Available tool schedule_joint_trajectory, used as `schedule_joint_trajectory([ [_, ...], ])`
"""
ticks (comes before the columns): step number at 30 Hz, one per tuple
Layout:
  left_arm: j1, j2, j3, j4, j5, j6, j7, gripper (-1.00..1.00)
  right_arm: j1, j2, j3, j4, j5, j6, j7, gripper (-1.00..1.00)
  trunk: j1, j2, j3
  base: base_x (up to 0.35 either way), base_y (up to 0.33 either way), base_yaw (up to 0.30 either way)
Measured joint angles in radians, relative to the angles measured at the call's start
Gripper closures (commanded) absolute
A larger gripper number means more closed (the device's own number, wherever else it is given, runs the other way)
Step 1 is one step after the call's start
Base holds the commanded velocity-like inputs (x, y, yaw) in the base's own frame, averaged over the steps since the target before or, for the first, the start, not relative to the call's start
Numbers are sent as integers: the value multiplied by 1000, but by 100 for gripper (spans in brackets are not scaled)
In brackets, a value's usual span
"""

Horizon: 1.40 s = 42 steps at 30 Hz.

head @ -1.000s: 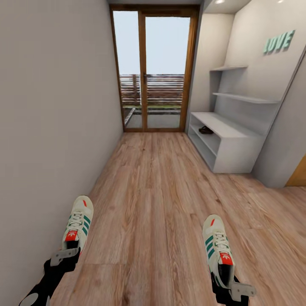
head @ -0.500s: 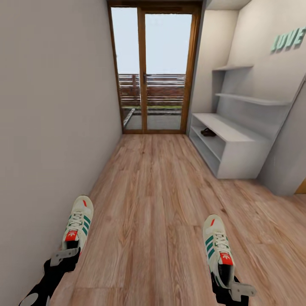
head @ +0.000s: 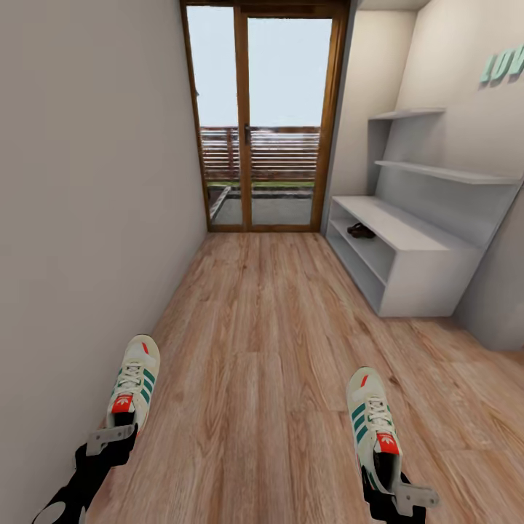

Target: Pick up the two gym shoes and the two sandals from the corridor floor and place them onto the hallstand (shoe rack) in the corridor, making sure they are on the rack and not on the floor. Arrange them so the two gym shoes are next to each other and the two sandals are next to each other.

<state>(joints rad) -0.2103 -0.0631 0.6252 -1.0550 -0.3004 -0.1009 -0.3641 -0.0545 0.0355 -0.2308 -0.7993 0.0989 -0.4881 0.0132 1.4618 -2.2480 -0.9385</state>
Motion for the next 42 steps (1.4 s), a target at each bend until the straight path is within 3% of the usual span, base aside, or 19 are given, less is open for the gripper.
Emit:
schedule_joint_trajectory([
  [28, 0, 0, 0, -2, 0, 0, 0, 100, 0, 2, 0, -3, -3, 0, 0, 100, 0, 0, -1, 339, 0, 0],
  [42, 0, 0, 2, -1, 0, 0, 0, 100, 0, 2, 0, 0, -1, 0, -1, 100, 0, 0, -18, 339, 0, 0],
])
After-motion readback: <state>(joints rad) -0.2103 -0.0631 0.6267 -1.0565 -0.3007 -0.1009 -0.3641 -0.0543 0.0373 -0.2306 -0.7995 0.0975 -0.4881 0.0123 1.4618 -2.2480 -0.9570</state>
